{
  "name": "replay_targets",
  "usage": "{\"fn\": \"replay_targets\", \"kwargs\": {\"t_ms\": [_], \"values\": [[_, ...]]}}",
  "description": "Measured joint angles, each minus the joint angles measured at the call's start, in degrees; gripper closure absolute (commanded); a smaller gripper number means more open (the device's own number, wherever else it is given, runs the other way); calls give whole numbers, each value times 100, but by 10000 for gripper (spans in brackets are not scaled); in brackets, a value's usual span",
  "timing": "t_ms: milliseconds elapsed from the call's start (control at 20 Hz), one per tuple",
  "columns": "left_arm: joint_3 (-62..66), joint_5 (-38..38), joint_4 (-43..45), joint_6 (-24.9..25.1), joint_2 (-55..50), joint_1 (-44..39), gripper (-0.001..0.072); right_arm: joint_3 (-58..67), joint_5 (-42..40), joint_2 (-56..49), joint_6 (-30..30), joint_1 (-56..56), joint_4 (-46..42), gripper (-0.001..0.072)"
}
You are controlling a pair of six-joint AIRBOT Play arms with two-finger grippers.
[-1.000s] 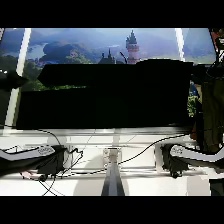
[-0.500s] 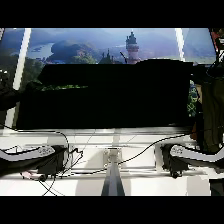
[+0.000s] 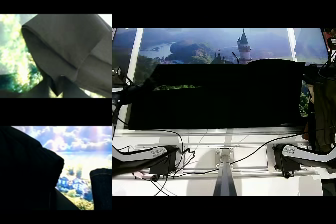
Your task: Fold the clothes and pants, and hang the long-sleeved shirts on hangers.
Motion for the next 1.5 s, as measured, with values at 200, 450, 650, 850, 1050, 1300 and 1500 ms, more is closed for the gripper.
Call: {"fn": "replay_targets", "kwargs": {"t_ms": [200,450,650,850,1050,1300,1500], "values": [[4,238,-7,-289,0,-157,698,0,0,0,0,0,-11,696],[503,284,-96,-647,-2,-205,700,0,-20,0,0,0,-17,696],[1596,286,-149,-1067,-4,-197,701,0,-210,0,0,0,48,696],[2597,247,-107,-1574,-4,11,701,0,-570,0,0,0,129,696],[2944,-96,629,-2269,-24,372,698,0,-723,0,0,0,144,696],[3040,-1191,2398,-2603,-205,586,698,-11,-767,-72,2,79,162,696],[3056,-1563,3029,-2691,-437,621,698,-24,-796,-168,4,203,166,697]]}}
